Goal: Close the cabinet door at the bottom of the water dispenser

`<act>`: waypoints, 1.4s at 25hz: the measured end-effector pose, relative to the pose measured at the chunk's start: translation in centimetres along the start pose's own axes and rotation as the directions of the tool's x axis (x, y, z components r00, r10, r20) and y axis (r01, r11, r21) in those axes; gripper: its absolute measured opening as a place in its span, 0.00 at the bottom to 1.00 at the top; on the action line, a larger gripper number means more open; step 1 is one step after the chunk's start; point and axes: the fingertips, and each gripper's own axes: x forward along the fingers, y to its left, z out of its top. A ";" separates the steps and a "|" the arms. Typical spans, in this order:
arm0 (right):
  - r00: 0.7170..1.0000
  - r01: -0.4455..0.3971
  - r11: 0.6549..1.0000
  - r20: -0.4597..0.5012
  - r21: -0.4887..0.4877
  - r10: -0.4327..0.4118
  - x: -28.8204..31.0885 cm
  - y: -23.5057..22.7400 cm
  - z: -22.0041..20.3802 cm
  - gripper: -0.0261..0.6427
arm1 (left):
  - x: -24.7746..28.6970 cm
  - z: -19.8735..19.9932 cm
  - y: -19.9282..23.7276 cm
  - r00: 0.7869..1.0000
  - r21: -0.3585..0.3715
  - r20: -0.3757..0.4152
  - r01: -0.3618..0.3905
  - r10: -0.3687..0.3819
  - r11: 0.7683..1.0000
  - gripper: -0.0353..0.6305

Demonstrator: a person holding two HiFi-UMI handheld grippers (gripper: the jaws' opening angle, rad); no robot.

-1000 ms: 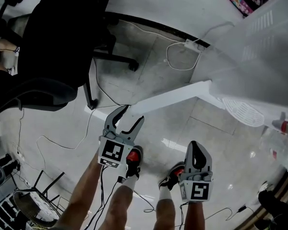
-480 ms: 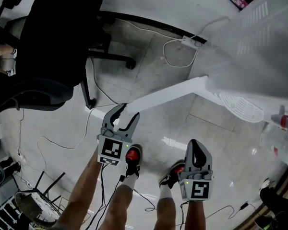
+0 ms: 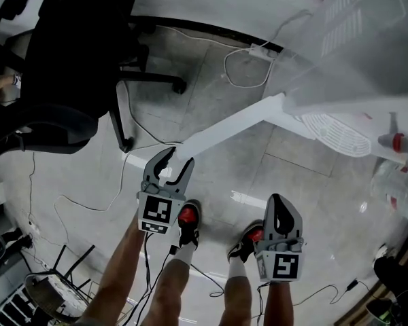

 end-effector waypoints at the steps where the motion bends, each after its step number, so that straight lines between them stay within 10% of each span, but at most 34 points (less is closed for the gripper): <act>1: 1.000 0.001 1.000 -0.001 0.004 -0.001 -0.3 0.0 -0.2 0.06 | -0.1 -0.1 -0.3 1.000 -0.001 -0.001 0.000 0.000 1.000 0.37; 35: 0.988 0.125 0.985 0.080 0.118 -0.135 -10.8 -5.9 -3.9 0.06 | -3.2 -2.8 -14.9 0.987 0.004 -0.086 0.135 -0.134 0.991 0.33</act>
